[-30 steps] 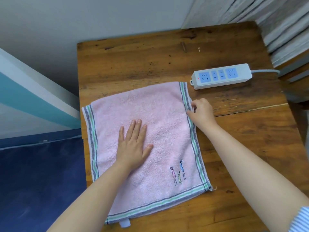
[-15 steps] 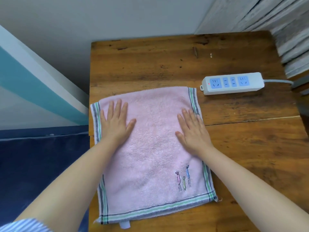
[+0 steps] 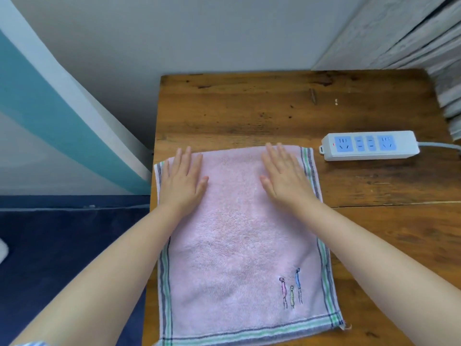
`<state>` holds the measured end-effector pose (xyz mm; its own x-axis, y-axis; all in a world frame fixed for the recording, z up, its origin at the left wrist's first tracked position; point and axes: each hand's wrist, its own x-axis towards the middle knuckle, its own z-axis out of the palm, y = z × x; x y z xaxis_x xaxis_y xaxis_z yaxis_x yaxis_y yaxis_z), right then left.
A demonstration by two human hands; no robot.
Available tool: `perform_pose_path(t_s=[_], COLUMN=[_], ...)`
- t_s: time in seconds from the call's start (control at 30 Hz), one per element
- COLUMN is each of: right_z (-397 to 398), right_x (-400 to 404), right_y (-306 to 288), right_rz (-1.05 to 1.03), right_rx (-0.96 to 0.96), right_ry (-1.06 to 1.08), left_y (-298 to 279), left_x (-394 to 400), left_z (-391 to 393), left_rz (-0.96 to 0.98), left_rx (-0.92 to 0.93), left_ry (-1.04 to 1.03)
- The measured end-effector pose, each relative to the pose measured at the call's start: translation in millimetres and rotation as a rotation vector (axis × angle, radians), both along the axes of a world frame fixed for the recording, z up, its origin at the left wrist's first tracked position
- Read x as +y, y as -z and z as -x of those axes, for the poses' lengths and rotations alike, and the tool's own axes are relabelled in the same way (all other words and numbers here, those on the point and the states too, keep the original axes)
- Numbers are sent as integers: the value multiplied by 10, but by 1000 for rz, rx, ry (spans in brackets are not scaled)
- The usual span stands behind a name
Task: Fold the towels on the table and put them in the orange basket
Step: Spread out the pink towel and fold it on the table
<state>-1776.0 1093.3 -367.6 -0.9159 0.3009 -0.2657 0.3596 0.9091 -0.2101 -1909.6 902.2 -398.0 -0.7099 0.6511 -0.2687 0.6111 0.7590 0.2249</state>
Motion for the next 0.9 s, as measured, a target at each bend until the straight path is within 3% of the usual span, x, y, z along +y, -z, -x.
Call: perform_pose_path(t_s=[0.13,0.37,0.43,0.5,0.67,0.9], right_z=[227,69,79,136,232,-213], right_x=[2,645,690,700,727,648], right_y=[214,130,27,-77,-312,-519], right_rz=[16,16,21,-69,-210,-120], right_rx=[-110,-143,-117,-84,-240,105], right_ry=[-134,60,68,74,66,163], left_y=[86,46,-18,-98,-307,-582], left_x=[-26,-58,-40,-6,26,-403], left_z=[-12,305,343,371,393,-5], left_rz=[30,45,-10,-39,74,-203], left_rx=[-24,-63,18,94,0,139], left_ry=[-40,-148,-152,-161,-143,-155])
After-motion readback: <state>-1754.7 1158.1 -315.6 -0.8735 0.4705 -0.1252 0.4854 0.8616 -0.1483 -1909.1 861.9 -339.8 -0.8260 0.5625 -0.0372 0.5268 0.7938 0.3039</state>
